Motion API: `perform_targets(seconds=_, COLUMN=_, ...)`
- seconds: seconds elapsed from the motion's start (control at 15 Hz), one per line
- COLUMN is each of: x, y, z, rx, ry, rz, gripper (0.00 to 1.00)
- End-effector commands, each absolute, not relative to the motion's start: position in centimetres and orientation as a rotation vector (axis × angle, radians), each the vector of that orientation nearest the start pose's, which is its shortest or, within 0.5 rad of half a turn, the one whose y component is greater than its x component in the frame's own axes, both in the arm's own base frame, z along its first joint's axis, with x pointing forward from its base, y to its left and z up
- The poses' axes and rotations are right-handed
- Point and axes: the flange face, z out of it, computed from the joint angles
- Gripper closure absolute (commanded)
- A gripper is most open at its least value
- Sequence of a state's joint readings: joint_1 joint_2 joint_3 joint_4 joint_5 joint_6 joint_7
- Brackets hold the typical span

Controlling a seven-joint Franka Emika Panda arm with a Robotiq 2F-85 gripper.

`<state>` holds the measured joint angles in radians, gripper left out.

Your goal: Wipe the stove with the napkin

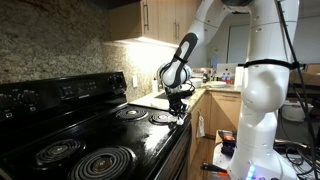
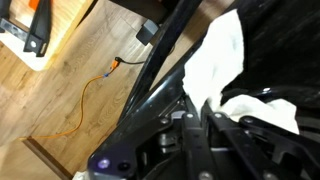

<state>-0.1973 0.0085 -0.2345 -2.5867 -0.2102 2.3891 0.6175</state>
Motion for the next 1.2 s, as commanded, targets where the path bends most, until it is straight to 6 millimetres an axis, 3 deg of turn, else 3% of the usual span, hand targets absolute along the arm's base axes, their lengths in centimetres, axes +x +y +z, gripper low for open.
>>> perform_targets(seconds=0.0, x=37.4, y=-23.0, z=20.5, rx=-2.966, ry=1.408, rz=0.462, gripper=0.92)
perform_targets(seconds=0.27, x=39.7, y=-27.1, z=20.6, rx=-2.961, ry=1.502, rz=0.438, gripper=0.92)
perform_targets(seconds=0.53, x=43.1, y=-28.7, z=20.7, rx=-2.986, ry=1.541, rz=0.416, gripper=0.92)
perform_targets(seconds=0.73, x=45.9, y=-27.8, z=20.8, rx=-3.025, ry=1.485, rz=0.420, gripper=0.92)
perform_targets(seconds=1.13, x=51.4, y=-26.3, z=22.0, rx=-3.090, ry=1.377, rz=0.261, gripper=0.92)
